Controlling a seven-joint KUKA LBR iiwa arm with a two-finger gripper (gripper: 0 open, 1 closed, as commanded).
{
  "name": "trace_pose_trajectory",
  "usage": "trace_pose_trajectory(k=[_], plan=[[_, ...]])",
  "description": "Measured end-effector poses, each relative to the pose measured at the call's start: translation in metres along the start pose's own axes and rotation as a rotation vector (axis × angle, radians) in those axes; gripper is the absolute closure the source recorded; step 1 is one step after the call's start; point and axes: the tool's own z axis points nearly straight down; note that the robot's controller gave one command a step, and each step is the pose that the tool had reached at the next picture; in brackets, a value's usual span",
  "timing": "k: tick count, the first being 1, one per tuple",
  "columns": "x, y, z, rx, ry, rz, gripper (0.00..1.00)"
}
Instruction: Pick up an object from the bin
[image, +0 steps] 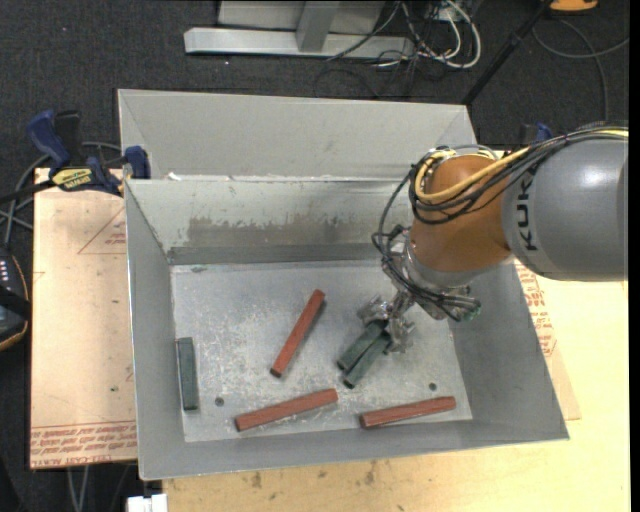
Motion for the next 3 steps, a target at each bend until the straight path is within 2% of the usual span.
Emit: trace_pose_trajectory(k=[1,2,3], plan=[[0.0,0.0,0.0,0.0,0.0,0.0,0.0],[0.0,0.0,0.0,0.0,0.0,0.0,1.0],[0.009,0.008,-0.146,0.005,-0.003,-0.455,1.0]])
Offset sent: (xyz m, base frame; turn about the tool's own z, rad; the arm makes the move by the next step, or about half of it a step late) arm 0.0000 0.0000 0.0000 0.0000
